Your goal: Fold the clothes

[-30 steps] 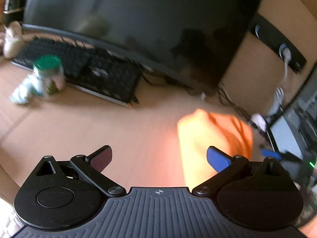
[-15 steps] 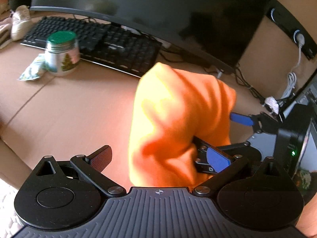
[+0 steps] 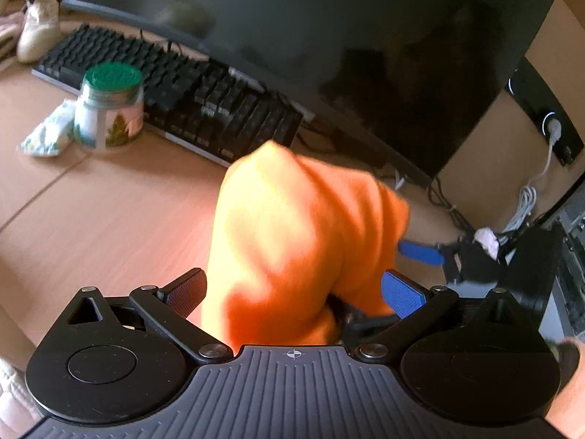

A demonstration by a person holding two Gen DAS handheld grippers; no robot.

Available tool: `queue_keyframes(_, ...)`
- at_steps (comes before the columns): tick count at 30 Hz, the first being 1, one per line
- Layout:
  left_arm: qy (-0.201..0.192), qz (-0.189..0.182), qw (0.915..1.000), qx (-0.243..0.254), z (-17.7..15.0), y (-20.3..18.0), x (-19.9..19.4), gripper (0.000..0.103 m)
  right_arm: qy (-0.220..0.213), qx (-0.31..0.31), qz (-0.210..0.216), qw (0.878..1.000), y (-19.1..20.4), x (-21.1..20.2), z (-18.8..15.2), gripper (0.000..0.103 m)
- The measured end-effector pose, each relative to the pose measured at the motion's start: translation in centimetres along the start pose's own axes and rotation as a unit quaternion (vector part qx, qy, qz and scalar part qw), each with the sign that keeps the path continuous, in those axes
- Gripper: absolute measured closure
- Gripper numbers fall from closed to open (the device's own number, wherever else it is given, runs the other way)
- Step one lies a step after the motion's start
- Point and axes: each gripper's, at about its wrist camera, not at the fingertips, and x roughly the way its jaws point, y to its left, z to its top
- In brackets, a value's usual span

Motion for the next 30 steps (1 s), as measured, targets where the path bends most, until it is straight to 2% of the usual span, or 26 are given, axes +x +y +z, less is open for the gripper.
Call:
queue_keyframes(2, -0.016, -0.008, 0.9998, 0.004, 0.1, 0.0, -0.4, 0.0, 0.004, -0.004, -0.005, 1.0, 0.2, -0.1, 0.0, 0.0)
queue_keyframes(6, 0.004, 0.007, 0.9995, 0.031, -0.5, 0.1, -0.2, 0.0, -0.003, -0.02, -0.027, 0.999, 1.0, -0.4, 0.1, 0.0)
queue_keyframes(8, -0.004, 0.014, 0.9993, 0.036, -0.7, 0.2, -0.8, 0.0, -0.011, -0.013, -0.041, 0.999, 0.8, -0.9, -0.2, 0.0)
queue_keyframes(10, -0.014, 0.011, 0.9996, 0.021, -0.9, 0.6, -1.4, 0.0, -0.011, -0.003, -0.049, 0.999, 0.4, -1.1, -0.5, 0.0)
queue_keyframes(12, -0.016, 0.009, 0.9998, -0.003, -1.0, 1.2, -1.7, 0.0, -0.006, 0.008, -0.043, 0.999, 0.2, -1.0, -0.2, 0.0)
queue_keyframes(15, -0.008, 0.035, 0.9993, -0.007, -0.9, 1.5, -1.3, 0.0, -0.008, 0.031, -0.036, 0.999, -0.1, -1.6, -0.1, 0.0)
queue_keyframes(18, -0.013, 0.038, 0.9992, 0.001, -1.3, 1.0, -1.5, 0.0, -0.031, 0.043, 0.01, 0.999, -1.5, -3.4, -0.8, 0.0)
queue_keyframes(20, -0.01, 0.041, 0.9989, 0.019, -1.8, 0.4, -1.4, 0.0, -0.041, 0.081, 0.026, 0.996, -2.7, -4.6, -1.0, 0.0)
queue_keyframes(25, 0.002, 0.03, 0.999, 0.033, -2.7, -0.5, -1.5, 0.0, -0.069, 0.154, 0.001, 0.986, -5.4, -6.3, -1.2, 0.0)
queue_keyframes(30, -0.004, 0.005, 0.9991, 0.042, -2.2, -1.4, -1.7, 0.0, -0.062, 0.168, -0.009, 0.984, -6.7, -5.8, -1.1, 0.0)
